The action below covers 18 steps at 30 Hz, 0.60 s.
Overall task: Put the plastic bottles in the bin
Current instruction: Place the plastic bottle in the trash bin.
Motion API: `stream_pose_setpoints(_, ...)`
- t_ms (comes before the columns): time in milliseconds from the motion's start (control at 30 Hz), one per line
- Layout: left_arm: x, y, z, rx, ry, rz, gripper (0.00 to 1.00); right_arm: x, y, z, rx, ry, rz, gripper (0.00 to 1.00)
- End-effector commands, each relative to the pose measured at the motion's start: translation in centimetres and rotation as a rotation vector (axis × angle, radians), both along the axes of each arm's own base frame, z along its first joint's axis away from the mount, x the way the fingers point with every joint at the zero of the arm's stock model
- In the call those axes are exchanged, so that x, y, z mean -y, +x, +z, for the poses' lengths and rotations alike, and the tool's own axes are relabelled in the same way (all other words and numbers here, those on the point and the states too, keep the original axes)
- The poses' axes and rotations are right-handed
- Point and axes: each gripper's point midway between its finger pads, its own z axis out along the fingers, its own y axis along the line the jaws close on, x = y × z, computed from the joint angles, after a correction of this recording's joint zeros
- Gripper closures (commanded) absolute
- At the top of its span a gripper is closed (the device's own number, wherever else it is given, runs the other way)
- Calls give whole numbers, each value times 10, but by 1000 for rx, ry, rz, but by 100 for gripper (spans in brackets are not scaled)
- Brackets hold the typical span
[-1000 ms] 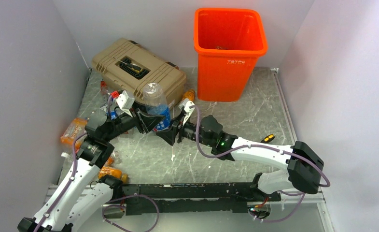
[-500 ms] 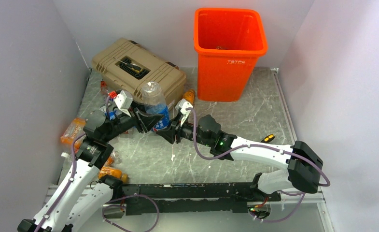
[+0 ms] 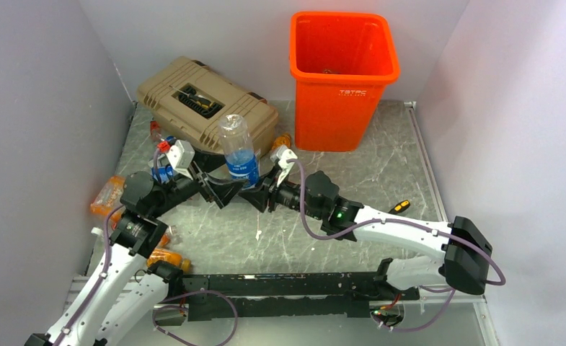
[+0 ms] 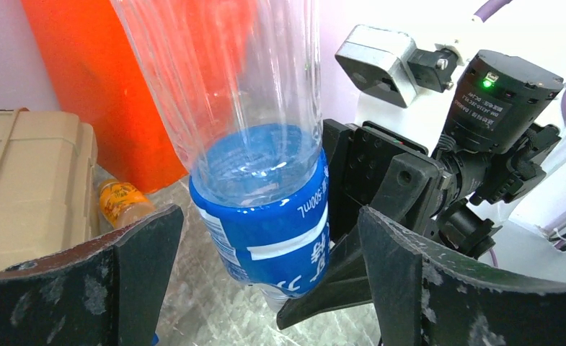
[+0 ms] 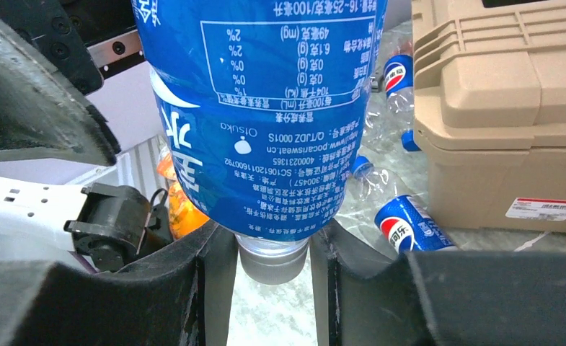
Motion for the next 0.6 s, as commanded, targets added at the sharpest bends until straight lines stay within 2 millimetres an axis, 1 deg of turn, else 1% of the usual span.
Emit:
stream_pose_setpoints(0, 2, 0, 5, 18, -13, -8, 4, 4, -2, 15, 31, 26, -10, 100)
stream_pose_setpoints(67, -3, 4, 5, 15, -14, 37, 1, 13, 2, 18, 50, 6, -50, 100)
stream_pose_setpoints(100, -7, 5, 6, 20, -16, 62, 1, 21, 7, 21, 66, -4, -95, 100)
stream_pose_setpoints(133, -11, 6, 8, 26, -23, 89, 1, 35, 13, 28, 92, -13, -157, 100)
stream_pose_setpoints(233, -24, 3, 15, 68, -34, 162, 1, 69, 24, 38, 137, -73, -289, 100)
stream_pose_setpoints(367, -42, -2, 27, 125, -47, 249, 1, 118, 33, 45, 161, -155, -453, 100)
stream_pose_setpoints(467, -45, -2, 28, 138, -47, 265, 1, 153, 37, 58, 171, -154, -579, 100)
stream_pose_setpoints(567, -42, 5, 23, 107, -20, 264, 1, 184, 45, 76, 191, -146, -721, 100)
